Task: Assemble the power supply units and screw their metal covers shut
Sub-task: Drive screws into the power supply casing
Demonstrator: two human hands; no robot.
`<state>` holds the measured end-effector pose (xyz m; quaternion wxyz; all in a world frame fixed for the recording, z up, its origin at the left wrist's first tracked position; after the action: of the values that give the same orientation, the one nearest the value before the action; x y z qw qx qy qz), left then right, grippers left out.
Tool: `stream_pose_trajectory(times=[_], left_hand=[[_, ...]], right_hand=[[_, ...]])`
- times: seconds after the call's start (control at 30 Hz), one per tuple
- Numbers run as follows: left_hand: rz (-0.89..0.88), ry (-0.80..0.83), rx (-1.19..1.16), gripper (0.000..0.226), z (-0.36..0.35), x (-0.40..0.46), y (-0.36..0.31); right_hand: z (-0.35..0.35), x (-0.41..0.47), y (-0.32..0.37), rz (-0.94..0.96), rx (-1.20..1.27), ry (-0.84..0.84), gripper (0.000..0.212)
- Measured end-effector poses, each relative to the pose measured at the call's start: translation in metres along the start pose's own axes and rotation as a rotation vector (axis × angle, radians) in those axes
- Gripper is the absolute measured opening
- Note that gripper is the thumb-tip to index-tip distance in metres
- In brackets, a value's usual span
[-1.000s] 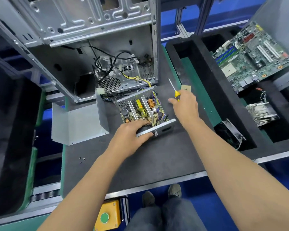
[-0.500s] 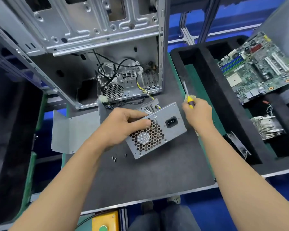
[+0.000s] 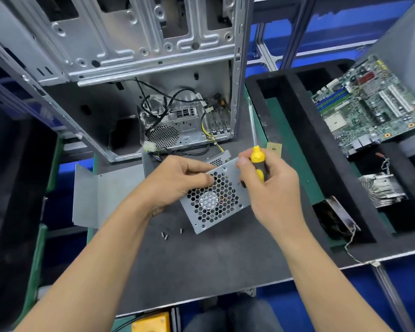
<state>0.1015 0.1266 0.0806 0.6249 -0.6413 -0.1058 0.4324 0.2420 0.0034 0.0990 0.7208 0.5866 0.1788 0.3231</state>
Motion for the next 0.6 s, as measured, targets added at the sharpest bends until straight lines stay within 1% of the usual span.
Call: stream_pose_trajectory(times=[0.1,0.27,0.47,0.6], left_hand=[[-0.015,0.056,-0.007,0.025,-0.0041,-0.0031,-0.0021],[-0.006,0.062,-0.004,0.026,-0.0054,-0.0042,-0.0041],[0.079,0.091,-0.175,0.027,-0.0104,-0.0047,-0.0026],[0.097,0.127,-0.190,0.032,-0.0105,-0.0020,-0.0049]], right_hand=[[-0.0024,-0.0040,-0.0047,0.007,0.003,-0.024,0.012],[-0.0043,-0.0061,-0.0076,0.030,0.003,-0.036,0.012],[-0.0055,-0.0063,-0.0094,0.054,0.007,-0.046,0.012],[-0.0072,-0.0052,-0.0096,0.060,0.010,-0.054,0.012]])
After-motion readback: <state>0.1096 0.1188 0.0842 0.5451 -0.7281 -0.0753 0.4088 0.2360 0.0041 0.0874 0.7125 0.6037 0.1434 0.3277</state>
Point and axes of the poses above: each hand's wrist, its own x-axis towards the middle knuckle, its own z-axis out of the back of the hand, y = z × x, the point moved 4 cm from there along x, towards the middle knuckle, and after that the axes turned 6 degrees about -y, right-handed, at the moved point
